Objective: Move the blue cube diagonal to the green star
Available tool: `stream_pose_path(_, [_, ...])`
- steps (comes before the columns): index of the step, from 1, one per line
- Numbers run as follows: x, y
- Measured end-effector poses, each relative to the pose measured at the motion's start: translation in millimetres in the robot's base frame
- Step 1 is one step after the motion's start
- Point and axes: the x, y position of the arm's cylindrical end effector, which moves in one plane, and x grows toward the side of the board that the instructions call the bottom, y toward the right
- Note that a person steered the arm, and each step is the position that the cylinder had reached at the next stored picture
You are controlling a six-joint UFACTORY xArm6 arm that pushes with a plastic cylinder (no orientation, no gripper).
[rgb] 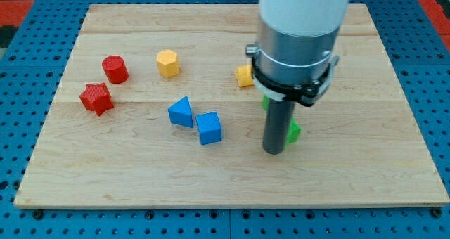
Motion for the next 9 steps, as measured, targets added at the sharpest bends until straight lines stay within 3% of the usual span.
stream_pose_path(1, [21.1, -14.1])
stream_pose_path(2, [39.6, -115.7])
stream_pose_path(3, [5.8, -221.6])
stream_pose_path(4, [-51.3, -230.6])
stream_pose_path(5, [-87.2, -209.3])
stream_pose_path(6, [-92.0, -172.2])
stream_pose_path(7, [-52.7, -125.1])
stream_pose_path(9, [-34.8, -59.3])
